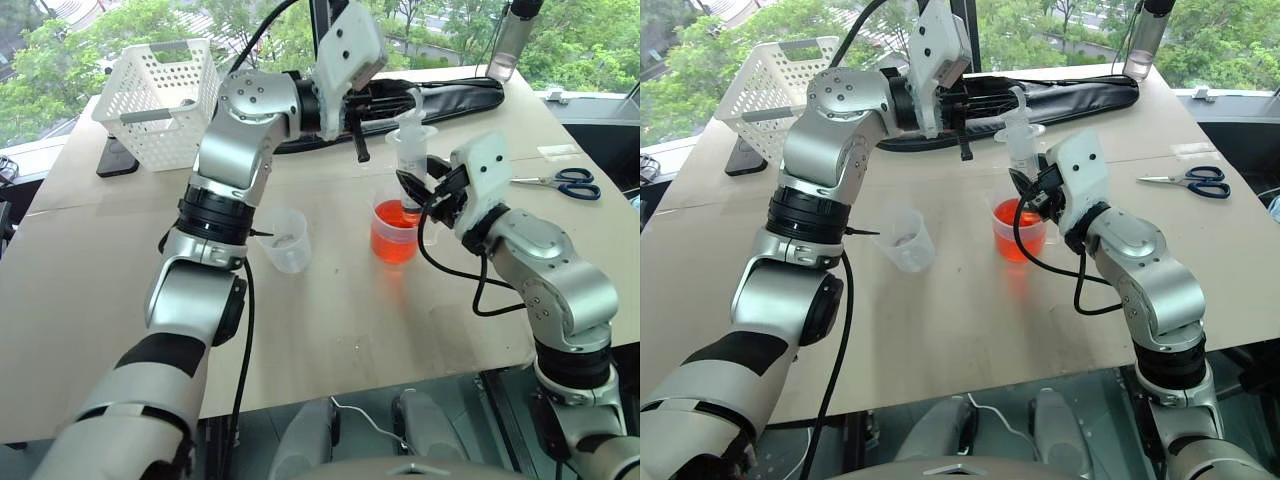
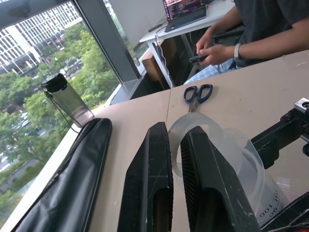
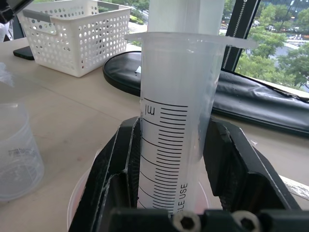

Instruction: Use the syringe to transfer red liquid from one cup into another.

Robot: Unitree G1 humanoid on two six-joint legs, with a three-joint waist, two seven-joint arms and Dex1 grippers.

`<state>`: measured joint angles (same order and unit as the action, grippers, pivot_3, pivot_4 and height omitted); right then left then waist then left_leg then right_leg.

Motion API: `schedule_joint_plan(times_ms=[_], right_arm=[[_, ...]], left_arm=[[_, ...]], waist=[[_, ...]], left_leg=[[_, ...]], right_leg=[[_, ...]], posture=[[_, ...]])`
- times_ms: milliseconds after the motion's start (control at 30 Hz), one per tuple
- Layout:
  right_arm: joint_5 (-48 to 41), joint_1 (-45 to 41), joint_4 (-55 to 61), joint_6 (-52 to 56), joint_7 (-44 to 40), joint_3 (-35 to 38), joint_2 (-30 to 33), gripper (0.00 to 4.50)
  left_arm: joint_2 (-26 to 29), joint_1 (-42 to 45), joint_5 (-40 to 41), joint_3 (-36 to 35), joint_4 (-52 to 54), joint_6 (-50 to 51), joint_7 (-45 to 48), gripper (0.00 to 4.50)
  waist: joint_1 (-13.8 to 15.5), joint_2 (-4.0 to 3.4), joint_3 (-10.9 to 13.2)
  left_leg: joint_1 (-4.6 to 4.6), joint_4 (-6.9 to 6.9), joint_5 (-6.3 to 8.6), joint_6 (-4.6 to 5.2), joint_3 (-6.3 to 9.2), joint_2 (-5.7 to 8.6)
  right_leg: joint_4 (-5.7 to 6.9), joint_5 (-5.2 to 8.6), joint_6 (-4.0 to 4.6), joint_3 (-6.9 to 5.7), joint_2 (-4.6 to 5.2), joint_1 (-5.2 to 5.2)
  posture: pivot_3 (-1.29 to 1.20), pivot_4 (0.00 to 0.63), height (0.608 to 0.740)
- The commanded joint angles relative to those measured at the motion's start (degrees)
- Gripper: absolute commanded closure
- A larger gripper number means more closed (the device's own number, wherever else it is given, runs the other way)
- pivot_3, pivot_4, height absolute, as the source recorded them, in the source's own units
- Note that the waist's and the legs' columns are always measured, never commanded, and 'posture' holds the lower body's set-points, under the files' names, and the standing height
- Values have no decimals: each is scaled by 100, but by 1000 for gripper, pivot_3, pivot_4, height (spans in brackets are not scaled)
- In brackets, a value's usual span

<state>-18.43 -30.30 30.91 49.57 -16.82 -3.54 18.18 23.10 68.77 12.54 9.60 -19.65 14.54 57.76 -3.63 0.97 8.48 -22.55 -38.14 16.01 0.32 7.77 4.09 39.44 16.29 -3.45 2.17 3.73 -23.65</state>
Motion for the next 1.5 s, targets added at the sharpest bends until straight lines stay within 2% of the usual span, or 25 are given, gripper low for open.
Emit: schedule_joint_plan(times_ms=[33,433,533,600,633,733,767,800,1000,1133,1300,1500], right_arm=[[-141,132,289,81,-188,-334,-15,3036],[-137,13,239,39,-147,-220,-156,3036],[-218,-101,209,-5,-83,-68,-319,3036],[-272,-198,186,-28,-45,61,-448,3037],[-304,-256,166,-39,-25,141,-509,3039],[-403,-371,153,-18,45,337,-625,3060],[-436,-403,152,-3,65,391,-642,3060],[-477,-434,157,16,88,452,-658,3060],[-719,-534,202,109,198,683,-722,3061],[-791,-535,191,97,217,697,-688,3061],[-858,-583,119,55,213,740,-618,3063],[-893,-608,129,107,147,700,-423,3063]], left_arm=[[162,470,-116,-380,-14,-277,-294,4500],[180,388,-93,-341,55,-238,-263,4500],[220,298,117,-371,212,47,-59,4500],[272,222,260,-384,350,285,64,3658],[286,175,341,-417,426,420,77,3456],[321,88,702,-668,624,1037,40,2000],[371,60,901,-770,704,1350,110,1664],[459,31,1187,-915,795,1813,194,1089],[972,-153,2426,-1680,1160,3560,359,1029],[1173,-370,2808,-1914,1328,4146,231,1029],[1296,-1197,2932,-1781,1992,4333,109,1029],[1050,-2039,2666,-1373,2756,3821,-191,1029]], waist=[[0,0,0],[-4,0,0],[-19,0,0],[-36,0,0],[-47,0,0],[-33,0,0],[-31,0,0],[-33,0,0],[-40,-1,0],[-38,-1,0],[-33,-2,-1],[-13,-1,-1]], left_leg=[[0,0,0,0,0,0],[0,0,0,0,0,0],[0,0,0,0,0,0],[0,0,0,0,0,0],[0,0,0,0,0,0],[0,0,0,0,2,-1],[0,-1,0,0,3,0],[0,-3,0,0,3,0],[0,-4,0,0,7,0],[0,-6,0,-1,9,0],[6,-7,-1,-1,5,1],[7,-6,0,0,-1,5]], right_leg=[[0,0,0,0,0,0],[0,0,0,0,0,0],[0,0,0,0,0,0],[2,0,0,2,0,-2],[4,0,0,3,0,-3],[7,0,0,3,-1,-5],[7,0,0,2,-1,-5],[7,0,0,2,0,-4],[17,0,0,-1,-2,-5],[22,0,0,-2,0,-6],[28,0,0,4,17,-5],[24,0,0,9,29,-4]], posture=[[0,150,740],[0,150,740],[0,150,740],[0,150,740],[0,150,740],[0,150,740],[0,150,740],[0,150,740],[0,150,740],[0,150,740],[0,150,740],[0,150,740]])
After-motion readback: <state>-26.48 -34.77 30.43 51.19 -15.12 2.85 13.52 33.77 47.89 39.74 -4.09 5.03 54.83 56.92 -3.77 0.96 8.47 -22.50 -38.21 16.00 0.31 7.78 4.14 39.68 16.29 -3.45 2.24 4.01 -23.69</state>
